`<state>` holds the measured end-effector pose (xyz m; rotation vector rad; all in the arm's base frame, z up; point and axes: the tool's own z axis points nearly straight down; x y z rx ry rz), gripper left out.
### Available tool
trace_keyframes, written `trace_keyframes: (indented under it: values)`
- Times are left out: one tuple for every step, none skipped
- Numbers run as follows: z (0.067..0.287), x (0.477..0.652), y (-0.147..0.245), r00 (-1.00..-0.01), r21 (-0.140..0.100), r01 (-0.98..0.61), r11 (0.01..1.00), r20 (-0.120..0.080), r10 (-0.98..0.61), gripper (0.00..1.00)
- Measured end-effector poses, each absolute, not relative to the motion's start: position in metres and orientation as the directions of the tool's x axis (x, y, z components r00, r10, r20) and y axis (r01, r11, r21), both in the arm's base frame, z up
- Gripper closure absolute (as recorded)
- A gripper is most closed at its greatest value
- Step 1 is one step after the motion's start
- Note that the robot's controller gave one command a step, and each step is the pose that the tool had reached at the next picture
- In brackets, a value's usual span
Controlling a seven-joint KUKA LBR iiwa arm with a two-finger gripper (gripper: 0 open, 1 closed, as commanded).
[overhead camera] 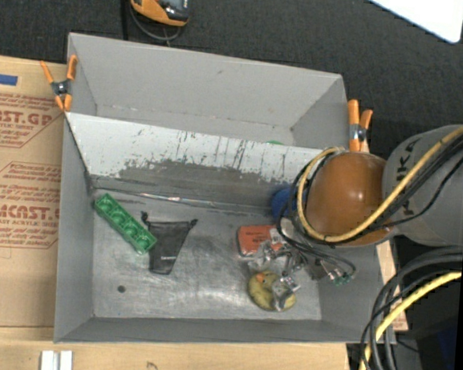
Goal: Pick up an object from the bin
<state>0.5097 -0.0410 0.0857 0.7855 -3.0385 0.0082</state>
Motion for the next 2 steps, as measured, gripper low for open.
trace_keyframes:
  values:
    - [0.111,0.519,-0.034,-0.866,-0.004,-0.500,0.866,-0.006,-0.500,1.00]
    - [0.218,0.495,-0.035,-0.844,0.001,-0.536,0.844,-0.002,-0.536,1.00]
